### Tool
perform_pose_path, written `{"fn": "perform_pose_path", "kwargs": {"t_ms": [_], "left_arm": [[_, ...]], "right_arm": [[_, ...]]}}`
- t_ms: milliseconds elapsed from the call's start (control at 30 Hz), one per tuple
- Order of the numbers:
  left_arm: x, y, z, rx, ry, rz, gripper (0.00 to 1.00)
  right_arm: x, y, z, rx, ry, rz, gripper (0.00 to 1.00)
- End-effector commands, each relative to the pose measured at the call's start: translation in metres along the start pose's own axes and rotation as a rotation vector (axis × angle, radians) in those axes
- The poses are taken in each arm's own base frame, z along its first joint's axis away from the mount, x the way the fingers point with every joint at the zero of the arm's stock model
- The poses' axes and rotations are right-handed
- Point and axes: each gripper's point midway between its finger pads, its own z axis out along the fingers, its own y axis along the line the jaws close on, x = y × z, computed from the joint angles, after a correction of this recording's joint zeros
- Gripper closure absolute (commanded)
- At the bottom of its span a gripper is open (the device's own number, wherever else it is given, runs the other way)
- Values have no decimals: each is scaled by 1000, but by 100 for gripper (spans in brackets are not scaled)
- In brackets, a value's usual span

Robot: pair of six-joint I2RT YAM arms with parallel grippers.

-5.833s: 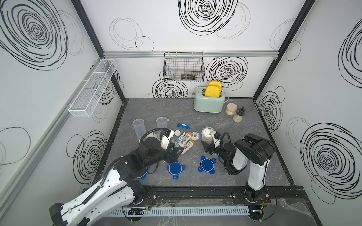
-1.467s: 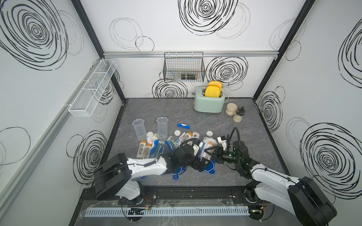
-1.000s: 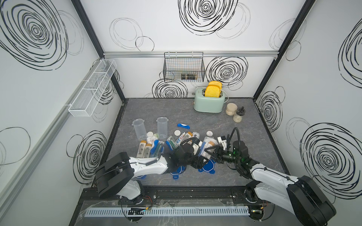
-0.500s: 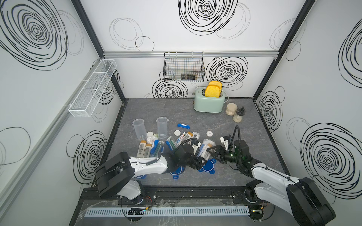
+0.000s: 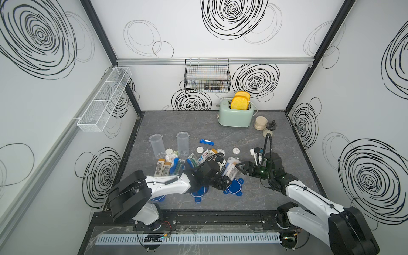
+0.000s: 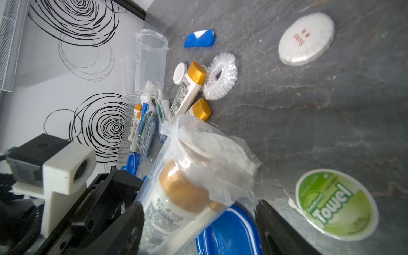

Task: Take out toiletry kits
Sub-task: 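Pour the toiletry kits out of the container.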

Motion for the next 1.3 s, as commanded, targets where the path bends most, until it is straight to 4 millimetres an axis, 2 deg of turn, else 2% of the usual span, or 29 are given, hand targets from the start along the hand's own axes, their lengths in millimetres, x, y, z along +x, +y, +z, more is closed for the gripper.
{"fn": "perform_pose_path", "kwargs": {"t_ms": [0, 200, 333, 433, 600, 767, 900, 1067, 1267], "left_arm": [[-32, -16, -5, 31, -82, 31, 64], [-37, -12, -4, -7, -50, 36, 65], [-39, -7, -2, -19, -39, 25, 65], [-41, -3, 1, -31, -31, 16, 66], [-44, -3, 5, -33, -17, 17, 68], [-49, -3, 6, -40, -11, 16, 69], [-54, -7, 2, -40, -10, 22, 70], [-60, -16, -8, -22, -25, 27, 70], [-64, -18, -14, -28, -40, 34, 71]], "right_arm": [[-19, 16, -3, -31, -49, -143, 24], [-38, 30, -1, -68, -94, -225, 40], [-42, 36, 1, -101, -111, -264, 51], [-44, 37, 4, -113, -120, -278, 55], [-49, 42, 11, -137, -127, -297, 58], [-41, 35, 24, -146, -99, -280, 59], [-36, 25, 35, -141, -83, -256, 59], [-28, 3, 46, -76, -62, -240, 63], [-32, 17, 35, -121, -131, -284, 61]]}}
